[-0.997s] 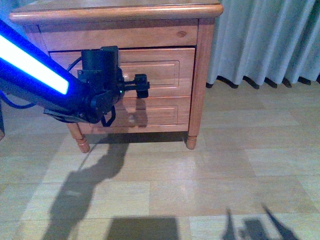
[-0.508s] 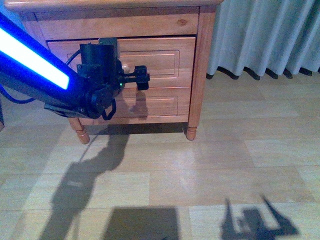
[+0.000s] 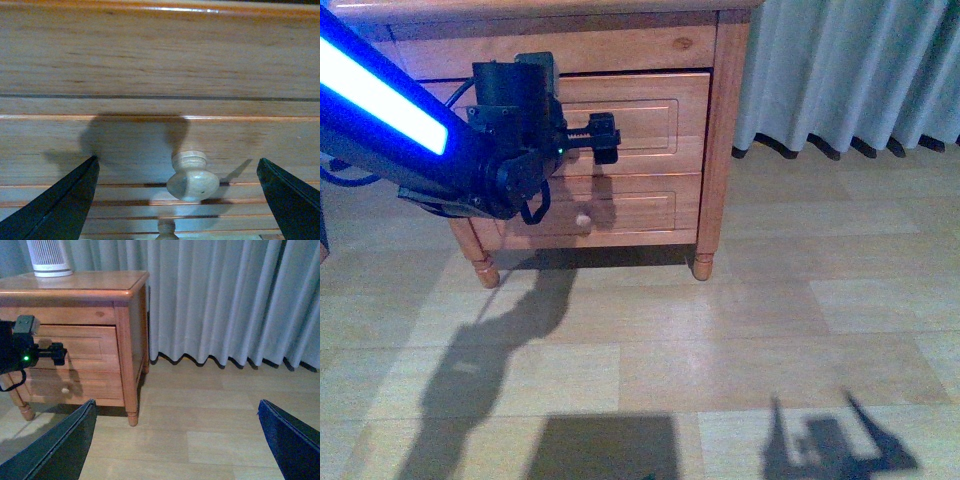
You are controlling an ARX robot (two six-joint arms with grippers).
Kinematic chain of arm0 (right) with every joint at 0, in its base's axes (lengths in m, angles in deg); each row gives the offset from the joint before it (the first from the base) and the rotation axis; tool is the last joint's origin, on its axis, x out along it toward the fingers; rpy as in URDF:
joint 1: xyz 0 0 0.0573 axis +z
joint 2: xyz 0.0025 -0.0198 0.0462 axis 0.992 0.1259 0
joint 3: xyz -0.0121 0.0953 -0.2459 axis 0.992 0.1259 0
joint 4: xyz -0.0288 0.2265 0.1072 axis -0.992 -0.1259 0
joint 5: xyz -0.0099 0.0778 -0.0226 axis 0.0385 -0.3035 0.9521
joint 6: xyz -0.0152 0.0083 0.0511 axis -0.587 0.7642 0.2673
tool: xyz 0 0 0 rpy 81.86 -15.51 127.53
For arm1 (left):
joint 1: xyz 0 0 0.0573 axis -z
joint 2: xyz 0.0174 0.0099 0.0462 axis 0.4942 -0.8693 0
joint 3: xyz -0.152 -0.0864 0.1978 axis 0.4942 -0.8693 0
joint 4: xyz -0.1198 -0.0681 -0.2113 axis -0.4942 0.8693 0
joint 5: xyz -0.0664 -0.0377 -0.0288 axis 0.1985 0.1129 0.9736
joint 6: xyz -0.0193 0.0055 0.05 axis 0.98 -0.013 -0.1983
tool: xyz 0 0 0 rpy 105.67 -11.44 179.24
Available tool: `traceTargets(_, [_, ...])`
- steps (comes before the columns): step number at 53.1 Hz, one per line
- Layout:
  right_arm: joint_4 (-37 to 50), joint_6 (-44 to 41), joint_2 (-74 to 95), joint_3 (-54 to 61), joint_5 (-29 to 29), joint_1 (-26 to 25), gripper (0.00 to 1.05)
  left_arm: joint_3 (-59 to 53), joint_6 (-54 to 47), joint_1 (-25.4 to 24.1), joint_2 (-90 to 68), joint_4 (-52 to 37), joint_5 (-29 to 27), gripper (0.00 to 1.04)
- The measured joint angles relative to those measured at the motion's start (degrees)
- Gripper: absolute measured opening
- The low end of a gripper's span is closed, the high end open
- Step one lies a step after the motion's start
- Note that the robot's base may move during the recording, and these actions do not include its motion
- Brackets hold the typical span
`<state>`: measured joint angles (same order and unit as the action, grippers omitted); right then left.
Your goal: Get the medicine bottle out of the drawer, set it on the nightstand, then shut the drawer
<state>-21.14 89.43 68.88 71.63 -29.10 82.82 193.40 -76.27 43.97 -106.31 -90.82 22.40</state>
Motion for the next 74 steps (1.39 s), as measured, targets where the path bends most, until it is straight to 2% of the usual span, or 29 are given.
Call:
traceTargets(15, [0.0,0.0,0.0,0.0,0.0,0.0,0.98,0.8,-0.4,0.3,0.0,2.2,-0.4,0.96])
traceTargets(36, [0.0,0.0,0.0,0.0,0.0,0.0,0.98,2.8,-0.3,1.7,-0.2,3.6,-2.4,0.38])
traceTargets(41, [0.0,0.0,0.0,0.0,0.0,0.0,0.98,3.2,-0.2,1.7,-0.4,4.2,-2.7,0.27])
traceTargets(62, [0.0,0.0,0.0,0.0,0.0,0.0,0.98,4.5,-0.8,2.1,-0.8,7.1,-3.2,0.25])
traceTargets(70, [0.0,0.0,0.0,0.0,0.0,0.0,0.98,-0.9,-1.4,2.0,1.4,4.5,-2.1,0.25])
traceTargets(74, [0.0,0.0,0.0,0.0,0.0,0.0,0.98,-7.1,-1.4,2.2,4.4,2.3,-1.9,0.25])
